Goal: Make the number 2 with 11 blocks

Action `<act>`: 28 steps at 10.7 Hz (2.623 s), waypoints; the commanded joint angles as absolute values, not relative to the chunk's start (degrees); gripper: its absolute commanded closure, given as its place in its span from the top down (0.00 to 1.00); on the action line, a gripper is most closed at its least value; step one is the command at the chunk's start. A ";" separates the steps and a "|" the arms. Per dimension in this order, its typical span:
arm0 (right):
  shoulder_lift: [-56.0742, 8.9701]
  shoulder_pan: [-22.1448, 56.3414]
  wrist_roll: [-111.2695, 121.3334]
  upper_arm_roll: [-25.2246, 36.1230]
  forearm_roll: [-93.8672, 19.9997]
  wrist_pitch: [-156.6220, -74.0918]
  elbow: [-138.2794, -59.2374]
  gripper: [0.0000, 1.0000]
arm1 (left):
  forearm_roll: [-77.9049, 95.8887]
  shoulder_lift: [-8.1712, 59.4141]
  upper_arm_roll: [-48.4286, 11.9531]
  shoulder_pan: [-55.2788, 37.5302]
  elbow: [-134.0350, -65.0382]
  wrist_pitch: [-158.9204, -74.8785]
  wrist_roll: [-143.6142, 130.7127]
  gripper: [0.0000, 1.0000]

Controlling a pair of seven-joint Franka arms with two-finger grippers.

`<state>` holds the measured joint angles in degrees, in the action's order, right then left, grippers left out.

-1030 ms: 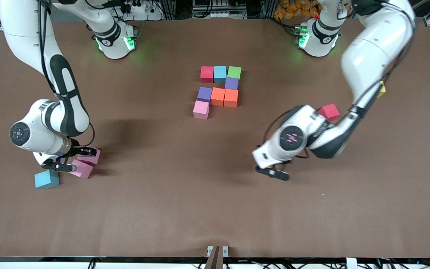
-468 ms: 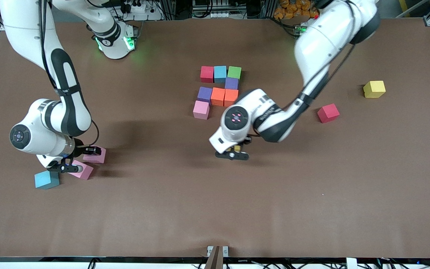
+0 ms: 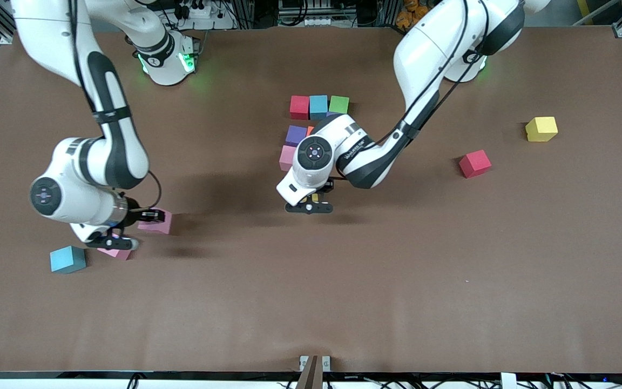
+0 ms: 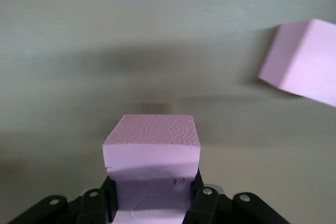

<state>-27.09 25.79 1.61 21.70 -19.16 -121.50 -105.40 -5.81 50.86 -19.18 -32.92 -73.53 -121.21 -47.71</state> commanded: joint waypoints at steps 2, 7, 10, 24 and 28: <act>-27.07 25.84 0.88 21.80 -19.95 -121.46 -103.36 0.27 | -1.15 50.71 -14.60 -38.31 -73.21 -121.64 -48.43 0.14; -27.07 25.49 1.41 21.80 -21.71 -121.38 -103.18 0.27 | -1.05 51.41 -14.33 -40.25 -73.21 -121.82 -47.29 0.14; -27.07 25.49 1.49 21.71 -21.80 -121.38 -103.18 0.27 | -0.97 51.85 -14.33 -40.87 -73.21 -123.22 -47.37 0.14; -26.98 25.93 0.88 21.71 -21.80 -120.76 -102.74 0.26 | -0.44 52.91 -14.06 -41.75 -73.30 -124.54 -47.29 0.40; -26.98 25.84 0.88 21.71 -21.80 -120.76 -102.66 0.26 | -0.35 53.09 -14.06 -41.75 -73.30 -125.86 -47.37 0.66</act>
